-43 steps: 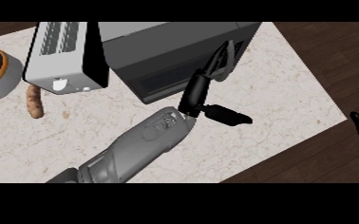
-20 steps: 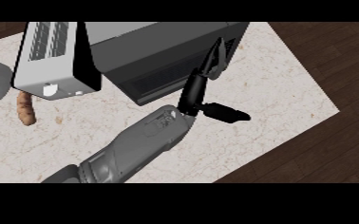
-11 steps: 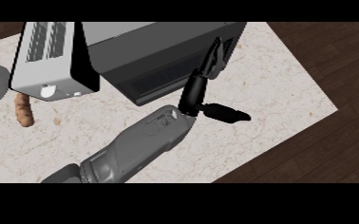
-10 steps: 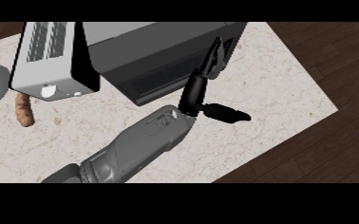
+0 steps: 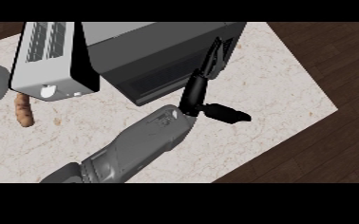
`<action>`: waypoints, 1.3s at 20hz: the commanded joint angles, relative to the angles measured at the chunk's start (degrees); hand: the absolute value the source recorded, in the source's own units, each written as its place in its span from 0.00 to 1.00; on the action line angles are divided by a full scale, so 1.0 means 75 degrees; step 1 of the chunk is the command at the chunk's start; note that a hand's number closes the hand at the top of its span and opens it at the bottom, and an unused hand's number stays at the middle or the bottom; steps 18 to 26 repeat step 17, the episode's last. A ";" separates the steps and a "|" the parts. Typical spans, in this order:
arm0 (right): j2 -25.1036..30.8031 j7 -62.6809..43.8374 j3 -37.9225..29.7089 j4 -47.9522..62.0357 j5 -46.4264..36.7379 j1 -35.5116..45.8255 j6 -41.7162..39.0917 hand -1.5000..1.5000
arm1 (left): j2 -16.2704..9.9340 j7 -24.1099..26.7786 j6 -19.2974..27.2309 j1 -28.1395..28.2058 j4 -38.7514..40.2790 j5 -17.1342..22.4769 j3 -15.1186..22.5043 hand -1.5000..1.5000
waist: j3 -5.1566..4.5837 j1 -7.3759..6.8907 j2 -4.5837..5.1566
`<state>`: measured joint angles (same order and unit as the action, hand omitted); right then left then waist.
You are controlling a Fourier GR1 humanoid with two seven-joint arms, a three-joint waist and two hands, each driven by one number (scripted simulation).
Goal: Pick up the milk, place it into the microwave and close the microwave
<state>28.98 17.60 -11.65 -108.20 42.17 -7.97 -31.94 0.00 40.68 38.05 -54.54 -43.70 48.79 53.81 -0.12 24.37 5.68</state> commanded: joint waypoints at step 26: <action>0.0257 -0.0286 -0.0246 -0.0116 0.0391 -0.0098 0.0116 0.00 | -0.0381 -0.1321 0.0956 -0.1052 0.2086 -0.0434 0.0548 0.00 | 0.0110 -0.0532 -0.0110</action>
